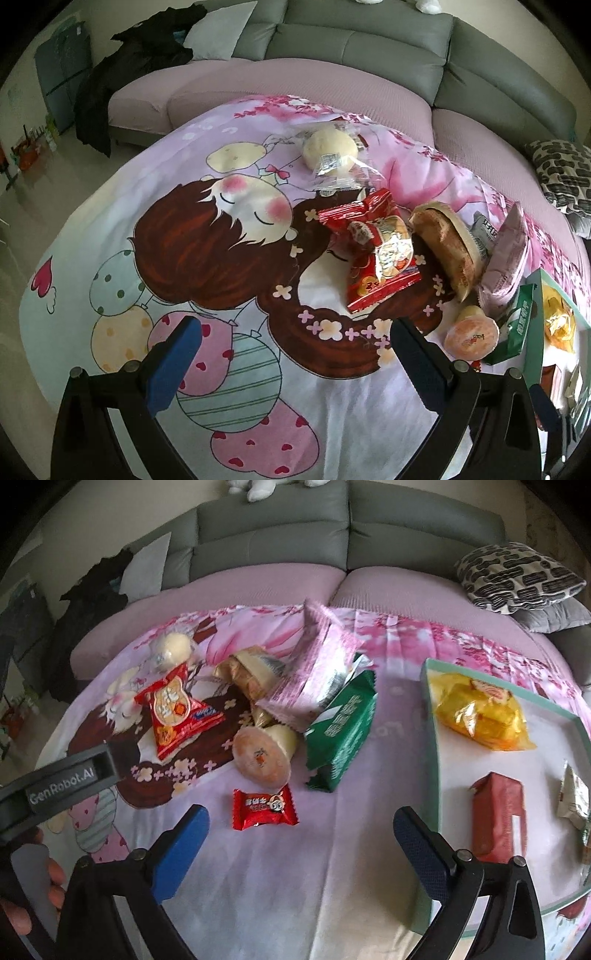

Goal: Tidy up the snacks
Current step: 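Lower the right tool onto the small red candy packet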

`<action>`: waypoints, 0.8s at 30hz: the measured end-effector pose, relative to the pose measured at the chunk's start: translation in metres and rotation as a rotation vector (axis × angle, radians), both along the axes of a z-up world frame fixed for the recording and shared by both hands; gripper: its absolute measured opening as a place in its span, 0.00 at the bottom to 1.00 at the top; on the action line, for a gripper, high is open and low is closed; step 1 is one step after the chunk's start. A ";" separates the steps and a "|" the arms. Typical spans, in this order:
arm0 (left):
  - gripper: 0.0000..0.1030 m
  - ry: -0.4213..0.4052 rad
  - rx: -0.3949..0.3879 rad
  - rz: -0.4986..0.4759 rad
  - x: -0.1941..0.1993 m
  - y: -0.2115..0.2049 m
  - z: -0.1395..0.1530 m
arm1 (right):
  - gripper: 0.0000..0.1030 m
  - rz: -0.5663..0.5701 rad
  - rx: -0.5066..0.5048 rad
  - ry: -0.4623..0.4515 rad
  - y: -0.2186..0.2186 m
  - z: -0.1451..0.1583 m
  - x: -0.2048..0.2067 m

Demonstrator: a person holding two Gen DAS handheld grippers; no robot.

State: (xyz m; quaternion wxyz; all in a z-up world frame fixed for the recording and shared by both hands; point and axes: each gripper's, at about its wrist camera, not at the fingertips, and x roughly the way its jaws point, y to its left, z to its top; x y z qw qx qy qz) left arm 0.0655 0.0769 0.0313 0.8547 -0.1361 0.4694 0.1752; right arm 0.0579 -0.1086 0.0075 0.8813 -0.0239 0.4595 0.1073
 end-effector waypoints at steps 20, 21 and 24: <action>0.99 0.013 -0.041 0.025 -0.001 0.011 -0.010 | 0.55 0.041 0.010 0.050 0.015 -0.018 0.011; 0.99 0.013 -0.042 0.024 -0.001 0.011 -0.010 | 0.52 0.043 0.009 0.049 0.016 -0.019 0.012; 0.99 0.011 -0.044 0.023 -0.001 0.012 -0.010 | 0.48 0.055 0.010 0.049 0.016 -0.018 0.011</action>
